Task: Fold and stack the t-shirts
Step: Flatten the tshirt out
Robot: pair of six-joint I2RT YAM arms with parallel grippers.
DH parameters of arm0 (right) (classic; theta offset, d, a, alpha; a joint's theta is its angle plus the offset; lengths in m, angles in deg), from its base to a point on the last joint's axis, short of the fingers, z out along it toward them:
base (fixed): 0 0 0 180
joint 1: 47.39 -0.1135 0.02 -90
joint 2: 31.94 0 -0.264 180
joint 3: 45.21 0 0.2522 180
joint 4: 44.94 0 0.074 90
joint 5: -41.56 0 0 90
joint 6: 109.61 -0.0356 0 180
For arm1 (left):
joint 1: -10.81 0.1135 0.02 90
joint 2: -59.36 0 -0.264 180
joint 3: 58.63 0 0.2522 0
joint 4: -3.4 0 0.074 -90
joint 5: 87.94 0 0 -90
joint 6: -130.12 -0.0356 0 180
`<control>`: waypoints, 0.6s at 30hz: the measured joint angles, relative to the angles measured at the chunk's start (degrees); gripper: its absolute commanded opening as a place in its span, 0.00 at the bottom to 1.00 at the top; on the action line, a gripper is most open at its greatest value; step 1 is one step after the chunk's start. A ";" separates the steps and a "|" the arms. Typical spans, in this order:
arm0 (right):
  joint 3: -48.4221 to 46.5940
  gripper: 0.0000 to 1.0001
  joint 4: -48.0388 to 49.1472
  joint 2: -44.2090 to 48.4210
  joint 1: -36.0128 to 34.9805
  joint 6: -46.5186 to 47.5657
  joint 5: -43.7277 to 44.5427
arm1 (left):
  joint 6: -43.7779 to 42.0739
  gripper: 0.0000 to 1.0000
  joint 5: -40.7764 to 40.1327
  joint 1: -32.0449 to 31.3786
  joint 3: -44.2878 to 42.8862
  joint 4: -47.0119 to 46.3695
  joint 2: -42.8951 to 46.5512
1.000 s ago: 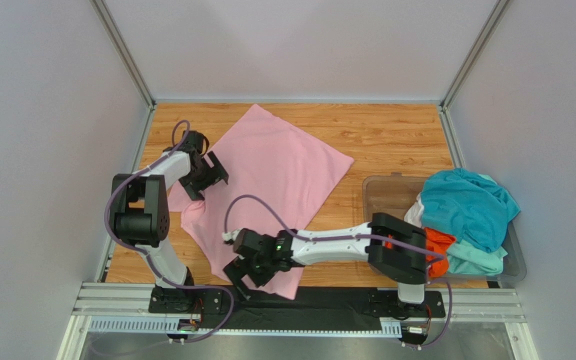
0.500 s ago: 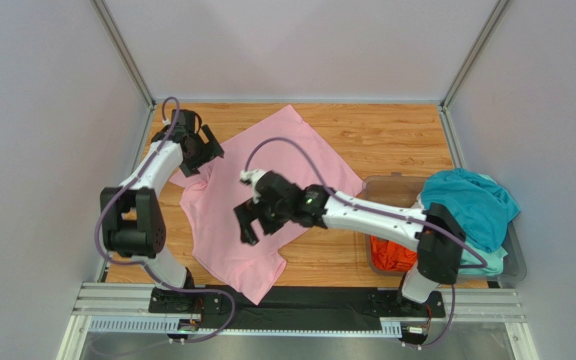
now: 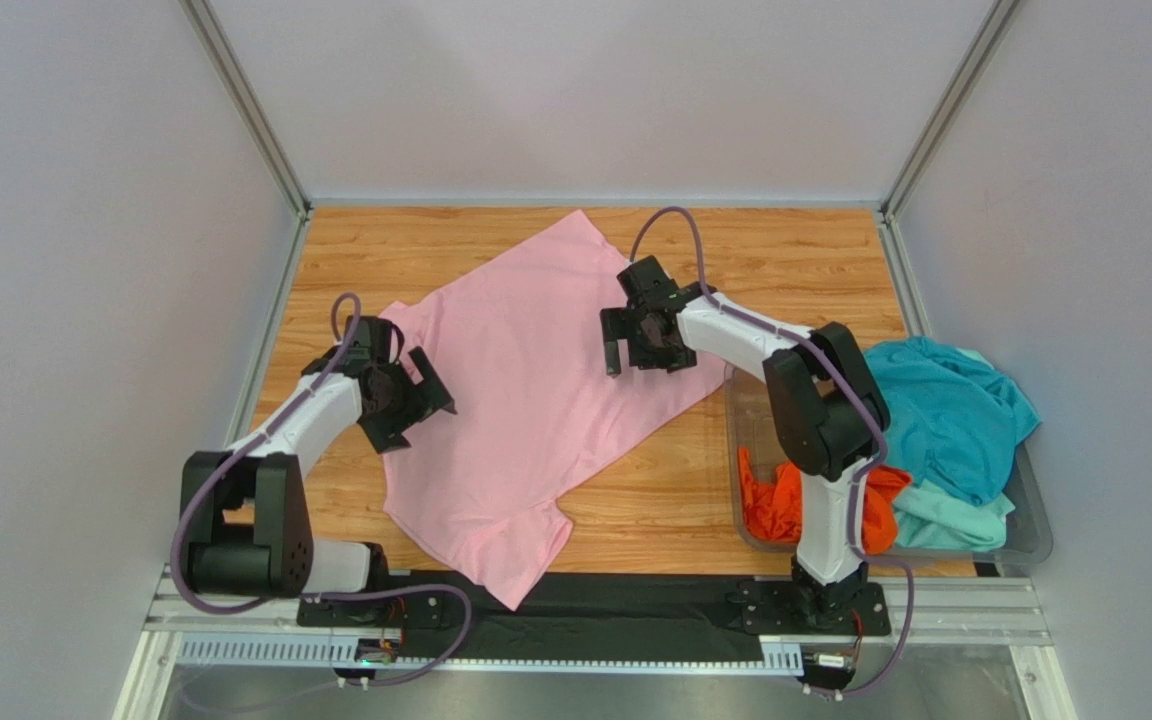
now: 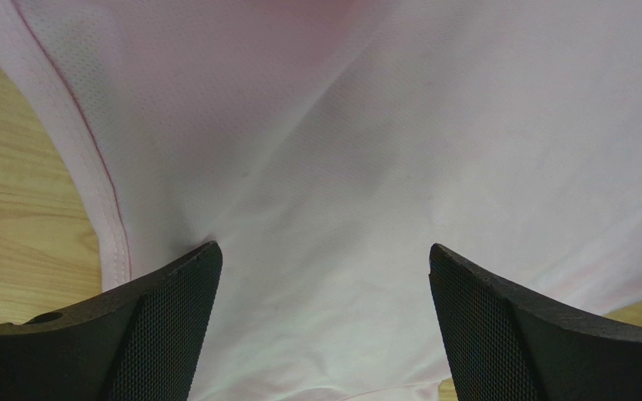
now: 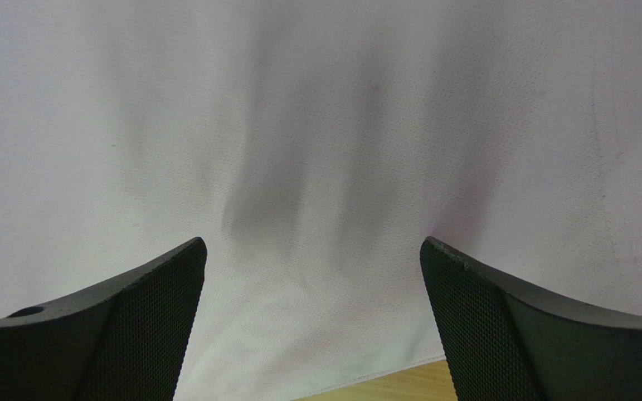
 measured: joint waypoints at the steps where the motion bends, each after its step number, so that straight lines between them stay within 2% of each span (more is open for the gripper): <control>1: -0.11 1.00 -0.17 -0.94 0.09 0.00 0.09 | -0.13 1.00 -0.15 0.00 -0.42 -0.24 -1.75; 4: 0.79 1.00 0.00 -1.92 -0.09 -0.66 -0.39 | -0.57 1.00 -2.12 0.20 -3.76 0.17 -8.63; 7: 4.31 1.00 2.32 0.35 -0.52 -1.90 -0.85 | -1.27 1.00 -3.45 0.98 -12.15 3.26 -16.92; 11: 15.08 1.00 6.73 8.02 -3.72 -5.38 -1.88 | -2.38 1.00 -4.87 1.70 -23.17 4.61 -26.32; 15: 25.11 1.00 8.33 16.41 -13.46 -12.35 -2.29 | -3.87 1.00 -4.13 1.75 -30.16 5.40 -31.34; 18: 28.13 1.00 7.06 19.56 -22.60 -18.14 -2.27 | -4.63 1.00 -3.23 1.75 -28.83 4.24 -30.32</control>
